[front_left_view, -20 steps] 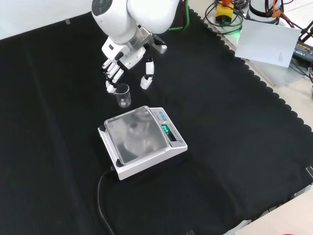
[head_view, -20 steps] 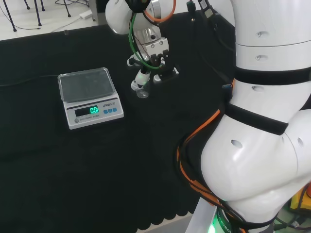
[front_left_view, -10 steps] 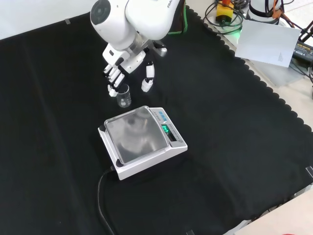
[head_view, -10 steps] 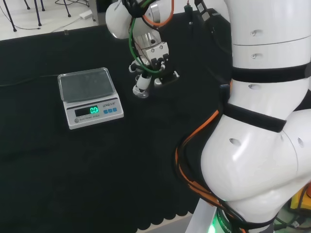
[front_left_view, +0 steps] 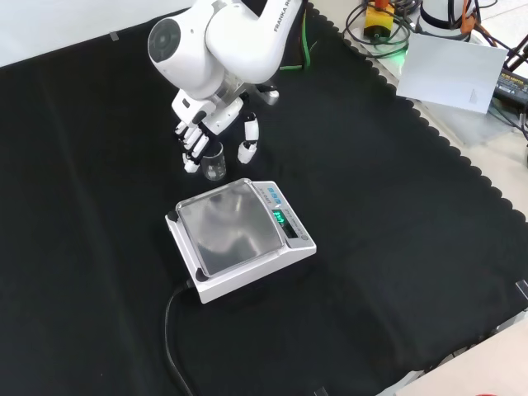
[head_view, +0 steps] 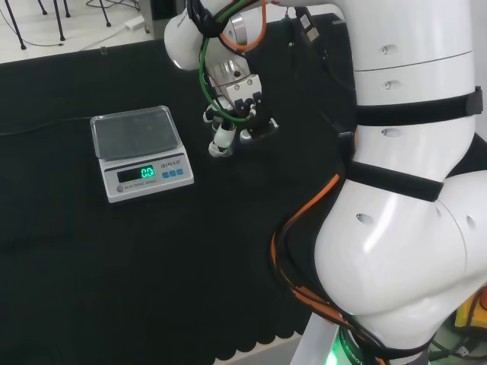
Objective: Pick up the beaker.
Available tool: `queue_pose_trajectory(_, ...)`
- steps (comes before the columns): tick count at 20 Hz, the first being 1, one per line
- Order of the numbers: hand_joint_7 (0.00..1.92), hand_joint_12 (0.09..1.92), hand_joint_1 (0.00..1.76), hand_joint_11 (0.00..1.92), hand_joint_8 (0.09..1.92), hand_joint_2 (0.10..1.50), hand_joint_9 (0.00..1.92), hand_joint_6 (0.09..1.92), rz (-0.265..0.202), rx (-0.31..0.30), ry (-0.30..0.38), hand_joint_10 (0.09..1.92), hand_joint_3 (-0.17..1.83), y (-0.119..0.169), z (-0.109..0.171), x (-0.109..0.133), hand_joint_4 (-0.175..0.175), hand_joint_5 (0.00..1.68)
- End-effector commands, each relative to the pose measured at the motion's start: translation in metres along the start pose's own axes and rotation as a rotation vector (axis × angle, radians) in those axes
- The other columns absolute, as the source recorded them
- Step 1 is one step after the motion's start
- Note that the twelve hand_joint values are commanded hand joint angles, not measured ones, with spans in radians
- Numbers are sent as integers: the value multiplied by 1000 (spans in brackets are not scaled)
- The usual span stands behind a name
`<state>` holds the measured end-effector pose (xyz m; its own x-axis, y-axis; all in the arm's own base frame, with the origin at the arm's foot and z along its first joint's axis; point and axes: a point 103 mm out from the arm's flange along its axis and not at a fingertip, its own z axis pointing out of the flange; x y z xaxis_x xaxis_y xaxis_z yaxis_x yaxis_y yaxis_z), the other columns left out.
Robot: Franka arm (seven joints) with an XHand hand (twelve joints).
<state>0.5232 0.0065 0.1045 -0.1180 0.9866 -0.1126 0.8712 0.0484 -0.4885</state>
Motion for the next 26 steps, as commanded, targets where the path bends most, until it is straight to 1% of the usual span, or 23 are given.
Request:
queue_pose_trajectory(1, 160, 1482, 814, 19, 749, 675, 316, 87, -4, -10, 6, 893, 547, 0, -4, -2, 3, 289)
queue_pose_trajectory(4, 165, 1483, 829, 33, 754, 674, 331, 87, -2, -13, -8, 895, 551, 1, -5, -2, 0, 302)
queue_pose_trajectory(6, 182, 1468, 867, 77, 761, 671, 372, 87, 1, -19, -18, 886, 561, 2, -4, -2, -5, 337)
queue_pose_trajectory(10, 253, 1421, 980, 227, 773, 649, 516, 87, 4, -29, -46, 853, 612, 3, 0, 0, -20, 428)
queue_pose_trajectory(13, 318, 1374, 1055, 347, 779, 624, 637, 136, 8, -50, -57, 820, 667, 5, 4, 2, -29, 480)
queue_pose_trajectory(14, 342, 1363, 1071, 375, 776, 618, 670, 177, 9, -56, -58, 804, 687, 6, 4, 3, -32, 491)
queue_pose_trajectory(15, 384, 1357, 1085, 399, 775, 623, 708, 276, 9, -67, -57, 791, 702, 6, 5, 3, -36, 495)
queue_pose_trajectory(16, 423, 1352, 1093, 420, 776, 631, 740, 409, 11, -74, -57, 782, 711, 6, 5, 4, -39, 486)
queue_pose_trajectory(18, 523, 1328, 1106, 482, 790, 657, 824, 691, 13, -86, -51, 780, 722, 8, 6, 4, -45, 520)
queue_pose_trajectory(19, 562, 1321, 1109, 509, 797, 669, 857, 788, 13, -94, -48, 782, 726, 8, 6, 4, -48, 535)
queue_pose_trajectory(22, 658, 1317, 1114, 556, 824, 699, 920, 933, 5, -121, -34, 801, 738, 8, 5, 5, -50, 635)
queue_pose_trajectory(26, 752, 1296, 1140, 604, 854, 730, 951, 995, 4, -137, -40, 840, 755, 7, 4, 6, -53, 678)
